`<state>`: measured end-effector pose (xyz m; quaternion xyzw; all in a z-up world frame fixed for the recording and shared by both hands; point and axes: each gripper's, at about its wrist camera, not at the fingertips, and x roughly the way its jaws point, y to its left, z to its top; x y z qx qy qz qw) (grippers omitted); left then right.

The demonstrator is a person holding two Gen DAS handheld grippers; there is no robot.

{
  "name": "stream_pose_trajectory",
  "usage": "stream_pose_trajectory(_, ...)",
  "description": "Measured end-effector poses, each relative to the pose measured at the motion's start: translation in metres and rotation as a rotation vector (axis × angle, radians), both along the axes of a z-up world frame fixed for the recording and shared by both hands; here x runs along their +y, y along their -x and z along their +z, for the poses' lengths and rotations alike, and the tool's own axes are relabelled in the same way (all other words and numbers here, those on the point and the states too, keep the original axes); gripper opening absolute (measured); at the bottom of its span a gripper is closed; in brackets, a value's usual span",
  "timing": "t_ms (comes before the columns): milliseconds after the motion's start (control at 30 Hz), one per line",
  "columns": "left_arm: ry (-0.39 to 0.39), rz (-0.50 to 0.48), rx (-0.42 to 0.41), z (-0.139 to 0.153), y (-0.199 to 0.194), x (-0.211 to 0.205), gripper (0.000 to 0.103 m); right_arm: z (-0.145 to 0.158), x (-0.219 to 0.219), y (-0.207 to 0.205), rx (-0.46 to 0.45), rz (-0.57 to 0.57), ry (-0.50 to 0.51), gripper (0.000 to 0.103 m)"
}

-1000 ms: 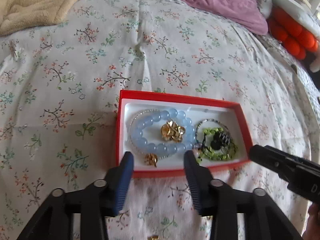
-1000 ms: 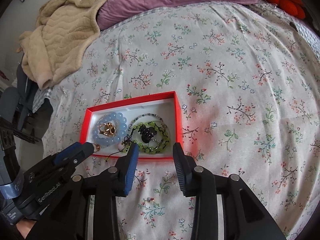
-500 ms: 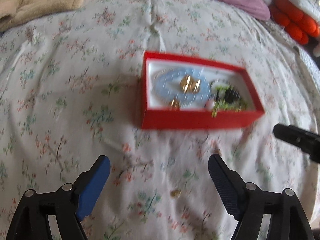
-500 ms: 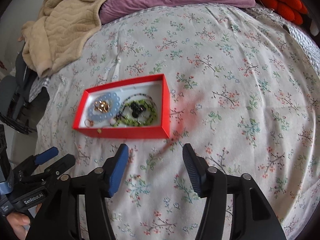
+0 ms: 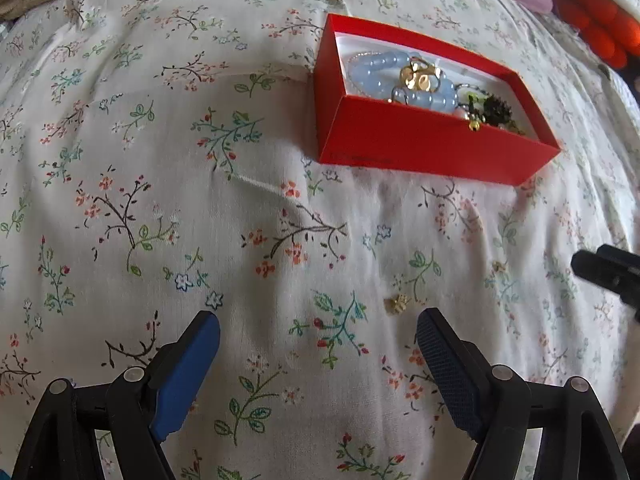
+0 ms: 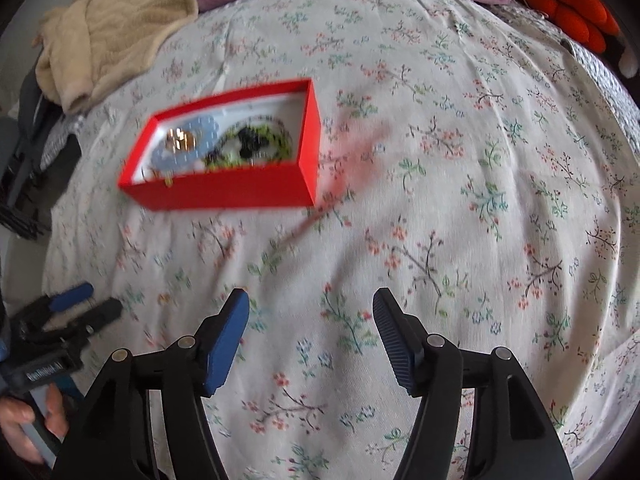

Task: Organize jewelry
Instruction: 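Move both open tools toward the last small gold earrings on the bedspread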

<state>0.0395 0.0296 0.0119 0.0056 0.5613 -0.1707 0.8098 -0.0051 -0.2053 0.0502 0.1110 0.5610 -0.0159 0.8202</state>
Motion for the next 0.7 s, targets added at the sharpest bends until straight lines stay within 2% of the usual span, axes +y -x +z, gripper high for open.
stream_pose_trajectory(133, 0.031, -0.073, -0.066, -0.001, 0.014, -0.008, 0.081, -0.012, 0.008, 0.008, 0.016, 0.041, 0.050, 0.067)
stream_pose_trajectory(200, 0.043, -0.119, -0.097, -0.005, 0.021, -0.013, 0.074, -0.020, 0.014, 0.014, 0.009, 0.073, 0.074, 0.067)
stream_pose_trajectory(267, 0.046, -0.172, -0.129, -0.010, 0.028, -0.019, 0.061, -0.027, 0.019, 0.020, -0.007, 0.111, 0.086, 0.067)
stream_pose_trajectory(467, 0.022, -0.280, -0.217, -0.023, 0.044, -0.030, 0.047, -0.044, 0.032, 0.036, -0.092, 0.210, 0.180, 0.067)
stream_pose_trajectory(600, 0.013, -0.313, -0.241, -0.024, 0.042, -0.032, 0.041, -0.047, 0.034, 0.044, -0.146, 0.251, 0.209, 0.068)
stream_pose_trajectory(700, 0.025, -0.331, -0.246, -0.026, 0.037, -0.035, 0.027, -0.048, 0.032, 0.044, -0.154, 0.260, 0.208, 0.068)
